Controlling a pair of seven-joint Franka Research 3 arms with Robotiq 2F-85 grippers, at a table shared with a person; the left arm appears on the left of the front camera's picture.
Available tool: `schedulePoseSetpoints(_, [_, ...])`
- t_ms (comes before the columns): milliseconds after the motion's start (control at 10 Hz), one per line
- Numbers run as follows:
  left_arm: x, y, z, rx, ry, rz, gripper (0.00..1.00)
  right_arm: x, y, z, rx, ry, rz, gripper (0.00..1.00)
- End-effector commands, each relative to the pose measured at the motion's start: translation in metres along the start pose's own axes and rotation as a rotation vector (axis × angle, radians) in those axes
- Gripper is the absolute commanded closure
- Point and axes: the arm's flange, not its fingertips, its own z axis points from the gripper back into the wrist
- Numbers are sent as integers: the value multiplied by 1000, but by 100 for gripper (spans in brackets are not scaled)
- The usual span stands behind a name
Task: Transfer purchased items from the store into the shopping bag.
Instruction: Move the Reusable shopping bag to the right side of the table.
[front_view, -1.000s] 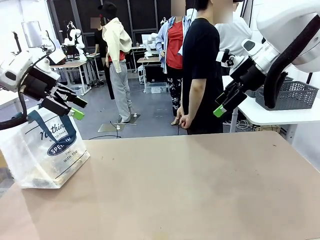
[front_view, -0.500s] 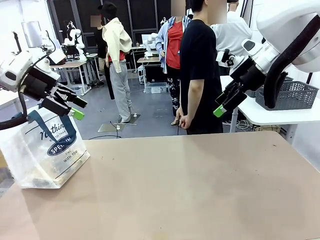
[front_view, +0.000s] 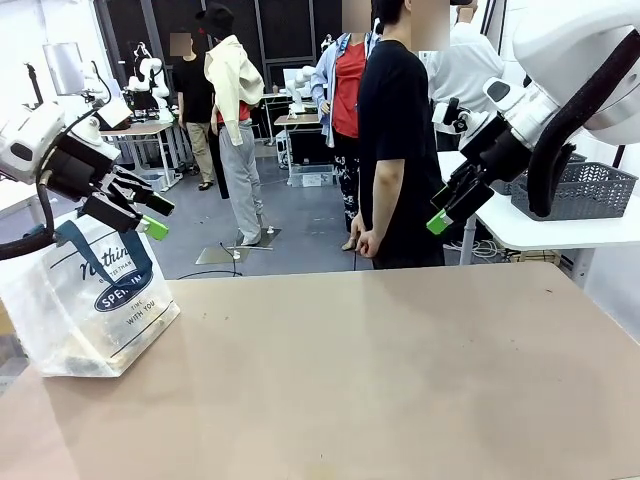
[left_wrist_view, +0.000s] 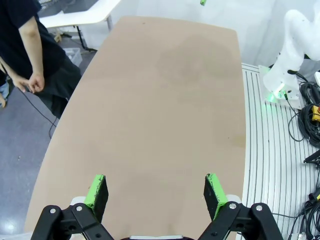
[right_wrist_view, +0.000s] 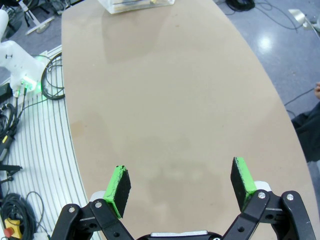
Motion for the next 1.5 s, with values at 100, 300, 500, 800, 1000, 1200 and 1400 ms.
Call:
schedulePoseSetpoints(100, [2, 2, 0, 3, -18, 8, 0, 0, 1, 0, -1, 18, -14, 0])
schedulePoseSetpoints(300, [2, 2, 0, 3, -18, 8, 0, 0, 1, 0, -1, 18, -14, 0])
schedulePoseSetpoints(500, [2, 2, 0, 3, -18, 8, 0, 0, 1, 0, -1, 18, -14, 0])
schedulePoseSetpoints(800, [2, 2, 0, 3, -18, 8, 0, 0, 1, 0, -1, 18, -14, 0])
schedulePoseSetpoints(1000, [2, 2, 0, 3, -18, 8, 0, 0, 1, 0, -1, 18, -14, 0])
schedulePoseSetpoints(1200, [2, 2, 0, 3, -18, 8, 0, 0, 1, 0, -1, 18, -14, 0])
schedulePoseSetpoints(1400, [2, 2, 0, 3, -18, 8, 0, 0, 1, 0, -1, 18, -14, 0])
